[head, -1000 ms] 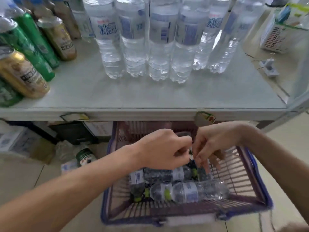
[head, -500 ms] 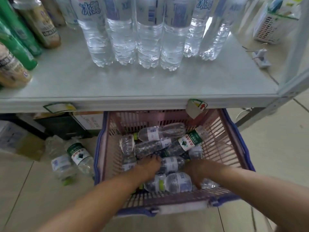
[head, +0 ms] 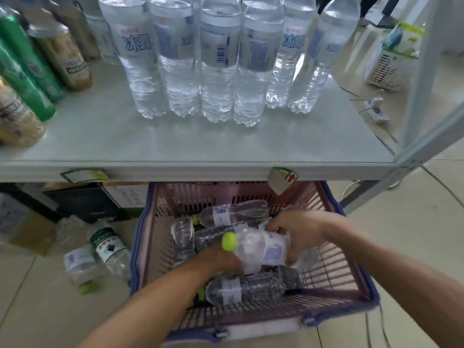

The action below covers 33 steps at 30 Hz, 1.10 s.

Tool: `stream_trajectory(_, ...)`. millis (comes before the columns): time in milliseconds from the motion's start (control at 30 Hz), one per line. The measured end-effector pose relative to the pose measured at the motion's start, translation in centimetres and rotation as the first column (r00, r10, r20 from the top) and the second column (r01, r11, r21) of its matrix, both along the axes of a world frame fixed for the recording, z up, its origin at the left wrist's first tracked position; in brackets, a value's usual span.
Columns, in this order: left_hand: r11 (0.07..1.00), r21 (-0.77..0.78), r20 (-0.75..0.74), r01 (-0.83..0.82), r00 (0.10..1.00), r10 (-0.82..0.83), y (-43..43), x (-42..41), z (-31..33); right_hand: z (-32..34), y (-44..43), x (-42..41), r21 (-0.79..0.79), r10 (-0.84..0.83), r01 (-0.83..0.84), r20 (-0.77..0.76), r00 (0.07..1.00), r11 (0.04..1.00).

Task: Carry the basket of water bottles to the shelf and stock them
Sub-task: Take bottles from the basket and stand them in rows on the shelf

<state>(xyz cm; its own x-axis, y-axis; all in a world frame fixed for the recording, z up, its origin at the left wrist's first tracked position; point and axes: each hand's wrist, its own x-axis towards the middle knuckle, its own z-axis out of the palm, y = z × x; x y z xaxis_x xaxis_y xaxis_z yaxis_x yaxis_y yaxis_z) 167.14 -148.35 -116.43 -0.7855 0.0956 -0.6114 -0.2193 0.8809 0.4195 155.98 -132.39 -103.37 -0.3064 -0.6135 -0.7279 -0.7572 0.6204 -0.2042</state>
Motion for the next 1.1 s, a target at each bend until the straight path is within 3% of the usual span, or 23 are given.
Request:
stream_trajectory(67, 0.991, 0.114, -0.026, -0.07, 0.997, 0.074, 0.4, 0.5, 2.1, 3.4, 0.4, -0.2, -0.165, -0.066, 0.071, 0.038, 0.997, 0.984)
stream_trajectory(133, 0.998, 0.059, -0.129, 0.022, 0.992, -0.014, -0.1, 0.2, 2.7, 6.4, 0.8, -0.2, -0.311, -0.098, 0.138, 0.142, 0.985, 0.94)
stream_trajectory(233, 0.996, 0.01, -0.148, 0.086, 0.985, -0.084, -1.6, -0.4, 4.2, 9.6, 1.3, -0.4, -0.474, -0.111, 0.222, 0.251, 0.962, 0.852)
stream_trajectory(433, 0.999, 0.009, -0.28, 0.052, 0.959, -0.047, -4.0, 0.1, 11.4, 14.7, 2.4, -2.2, -0.712, -0.064, 0.311, 0.351, 0.934, 0.629)
stream_trajectory(567, 0.994, 0.019, -0.374, 0.103, 0.923, -0.089, -4.7, 0.3, 16.6, 16.7, 2.5, -3.6, -0.79, -0.064, 0.352, 0.372, 0.926, 0.503)
stream_trajectory(767, 0.977, 0.192, -0.402, 0.09, 0.916, -0.005, -6.2, -0.7, 21.3, 18.0, 2.4, -5.2, -0.847, -0.124, 0.379, 0.359, 0.925, 0.373)
stream_trajectory(967, 0.972, 0.23, -0.41, -0.039, 0.902, 0.133, -9.0, -1.4, 25.1, 19.1, 3.7, -6.5, -0.875, -0.177, 0.464, 0.44, 0.88, 0.135)
stream_trajectory(1100, 0.88, 0.454, -0.428, -0.138, 0.833, 0.352, -10.3, -1.8, 25.9, 19.0, 3.7, -6.8, -0.892, -0.279, 0.451, 0.424, 0.862, 0.038)
